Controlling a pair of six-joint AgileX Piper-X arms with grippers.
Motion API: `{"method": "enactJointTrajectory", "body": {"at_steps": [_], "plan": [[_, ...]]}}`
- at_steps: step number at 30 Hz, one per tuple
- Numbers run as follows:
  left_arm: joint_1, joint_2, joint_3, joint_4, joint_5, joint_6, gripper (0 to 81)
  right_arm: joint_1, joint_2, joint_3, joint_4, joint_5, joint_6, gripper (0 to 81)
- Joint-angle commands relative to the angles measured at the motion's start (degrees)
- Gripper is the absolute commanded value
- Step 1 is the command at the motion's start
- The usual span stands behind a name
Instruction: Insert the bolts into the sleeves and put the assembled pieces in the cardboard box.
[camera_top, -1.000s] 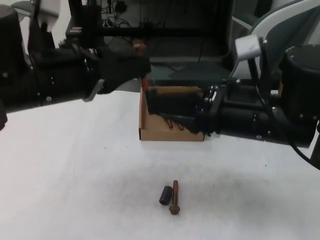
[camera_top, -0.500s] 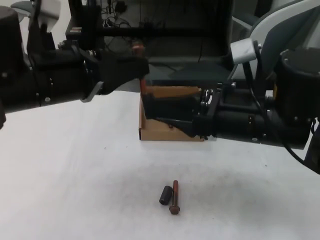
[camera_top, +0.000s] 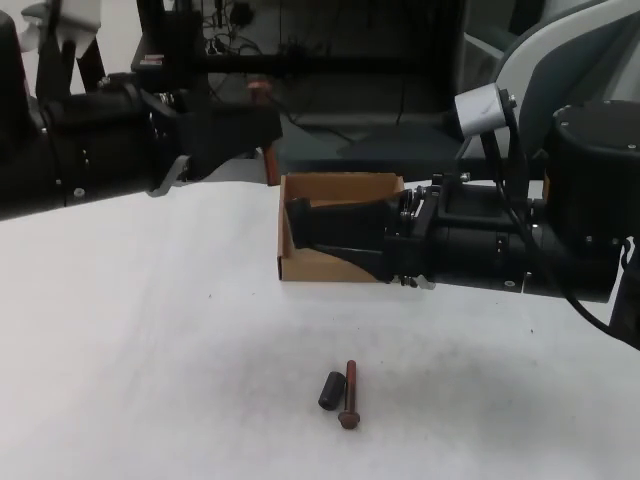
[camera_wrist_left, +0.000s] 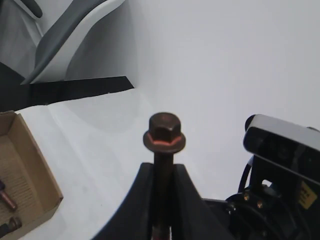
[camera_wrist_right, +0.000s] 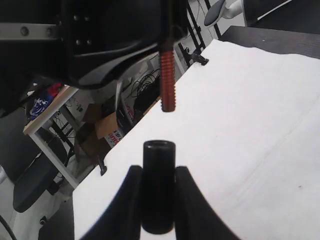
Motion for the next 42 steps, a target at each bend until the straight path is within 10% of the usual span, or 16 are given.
{"method": "enactJointTrajectory", "body": {"at_steps": [1, 42], "plan": [[0.11, -0.24, -0.59, -3.37, 0.88, -1.78, 1.7, -0.2, 0.04, -0.4, -0.14, -0.44, -0.34, 0.4], [-2.01, -0.24, -0.49, -3.64, -0.59, -1.51, 1.7, -0.09, -0.01, -0.4, -3.32, -1.76, 1.99, 0.4]]}}
